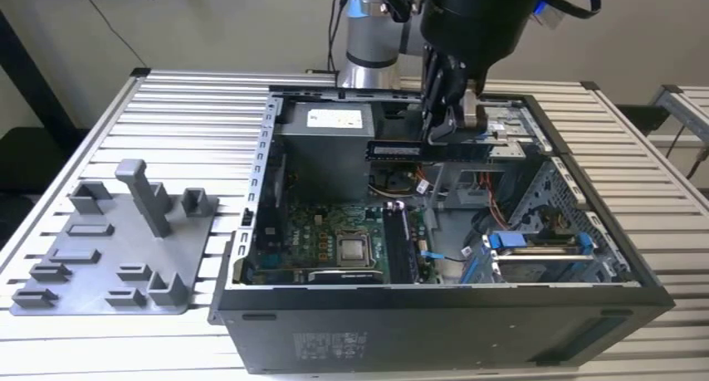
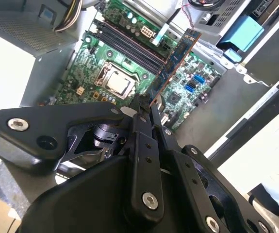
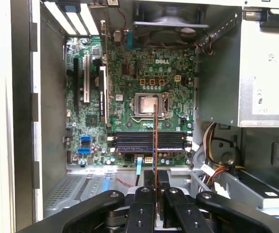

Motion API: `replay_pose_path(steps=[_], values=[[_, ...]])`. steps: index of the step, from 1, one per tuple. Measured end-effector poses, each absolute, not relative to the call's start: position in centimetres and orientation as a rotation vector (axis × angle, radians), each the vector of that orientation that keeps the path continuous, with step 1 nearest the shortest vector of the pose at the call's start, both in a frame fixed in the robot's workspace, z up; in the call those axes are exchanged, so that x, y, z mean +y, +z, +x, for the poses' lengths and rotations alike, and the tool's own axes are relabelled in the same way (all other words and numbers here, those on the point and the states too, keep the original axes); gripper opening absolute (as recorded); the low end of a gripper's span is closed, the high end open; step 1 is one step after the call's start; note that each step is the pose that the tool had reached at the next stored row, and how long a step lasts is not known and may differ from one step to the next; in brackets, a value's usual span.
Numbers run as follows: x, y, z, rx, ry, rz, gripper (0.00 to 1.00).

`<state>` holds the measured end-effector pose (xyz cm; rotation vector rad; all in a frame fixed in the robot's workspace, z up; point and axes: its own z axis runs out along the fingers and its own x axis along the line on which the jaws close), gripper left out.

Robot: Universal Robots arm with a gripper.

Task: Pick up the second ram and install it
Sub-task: 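Pick up the second ram and move it above second insertion slot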

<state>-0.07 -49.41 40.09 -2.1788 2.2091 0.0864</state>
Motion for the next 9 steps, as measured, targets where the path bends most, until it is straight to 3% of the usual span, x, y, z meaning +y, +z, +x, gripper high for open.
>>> replay_pose_path(steps=[9], values=[[-49.33,39.95,-0.07,2.207,0.09,-2.177,0.14]])
